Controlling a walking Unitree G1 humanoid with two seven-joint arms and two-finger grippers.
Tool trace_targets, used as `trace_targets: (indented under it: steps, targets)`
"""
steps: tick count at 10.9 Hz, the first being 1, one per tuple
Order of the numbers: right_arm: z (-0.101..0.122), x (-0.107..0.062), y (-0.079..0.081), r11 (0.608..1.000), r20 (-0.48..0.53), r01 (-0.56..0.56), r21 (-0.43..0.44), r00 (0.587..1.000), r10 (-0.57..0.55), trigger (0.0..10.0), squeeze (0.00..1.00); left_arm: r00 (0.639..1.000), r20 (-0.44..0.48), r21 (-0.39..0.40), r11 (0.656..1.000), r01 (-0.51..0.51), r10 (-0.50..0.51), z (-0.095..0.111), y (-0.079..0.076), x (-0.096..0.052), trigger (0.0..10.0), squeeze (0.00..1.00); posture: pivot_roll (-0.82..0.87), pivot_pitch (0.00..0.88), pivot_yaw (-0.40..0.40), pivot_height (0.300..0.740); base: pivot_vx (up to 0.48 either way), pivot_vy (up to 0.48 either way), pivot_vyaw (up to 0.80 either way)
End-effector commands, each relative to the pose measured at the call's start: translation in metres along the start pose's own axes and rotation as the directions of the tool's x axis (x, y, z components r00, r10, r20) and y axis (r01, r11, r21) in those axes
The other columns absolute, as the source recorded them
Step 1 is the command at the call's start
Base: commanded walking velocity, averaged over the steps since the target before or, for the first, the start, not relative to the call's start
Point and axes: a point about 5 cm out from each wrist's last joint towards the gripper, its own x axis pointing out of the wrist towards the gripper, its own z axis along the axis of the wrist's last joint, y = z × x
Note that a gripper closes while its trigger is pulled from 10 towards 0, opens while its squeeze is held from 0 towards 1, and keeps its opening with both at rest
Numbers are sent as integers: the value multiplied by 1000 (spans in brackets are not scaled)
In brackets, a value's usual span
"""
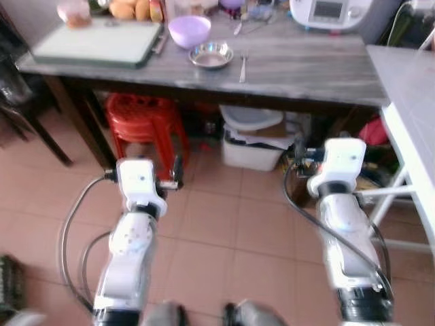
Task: Setting the table
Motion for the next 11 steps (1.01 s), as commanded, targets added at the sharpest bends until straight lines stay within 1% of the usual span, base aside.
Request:
trace_targets:
  steps: [1, 2, 3, 4, 7, 11]
  targets:
    - [1, -2, -2, 1000, 7, -3, -4, 1000, 3, 10000, 0, 1000, 8, -5, 1000, -1, 2, 2, 1, -2, 10000, 0, -38, 107, -1, 740, 0, -435, 0]
    - [0, -2, -2, 1000, 6, -2, -5, 1000, 2, 10000, 0, 1000, -3, -8, 1000, -1, 1, -1, 1, -5, 10000, 0, -39, 107, 2, 740, 0, -431, 0]
    - [-2, -2, -2, 1000, -7, 5, 15, 1000, -5, 10000, 0, 1000, -10, -10, 1000, 3, -3, -3, 0, -6, 10000, 0, -39, 108, 2, 740, 0, -431, -463]
    - [-1, -2, -2, 1000, -3, 5, 14, 1000, -5, 10000, 0, 1000, -8, -10, 1000, 5, -5, -2, 0, -6, 10000, 0, -38, 106, 1, 740, 0, -435, -800]
    - [-1, 0, -2, 1000, 0, 2, 9, 1000, -2, 10000, 0, 1000, 4, -10, 1000, 9, -9, 1, -1, -2, 10000, 0, -39, 100, 1, 740, 0, -433, 0]
    - [0, 1, 0, 1000, 3, -4, 10, 1000, 4, 10000, 0, 1000, 4, -11, 1000, 15, -15, 2, -3, -2, 10000, 0, -41, 116, 4, 740, 0, -431, 0]
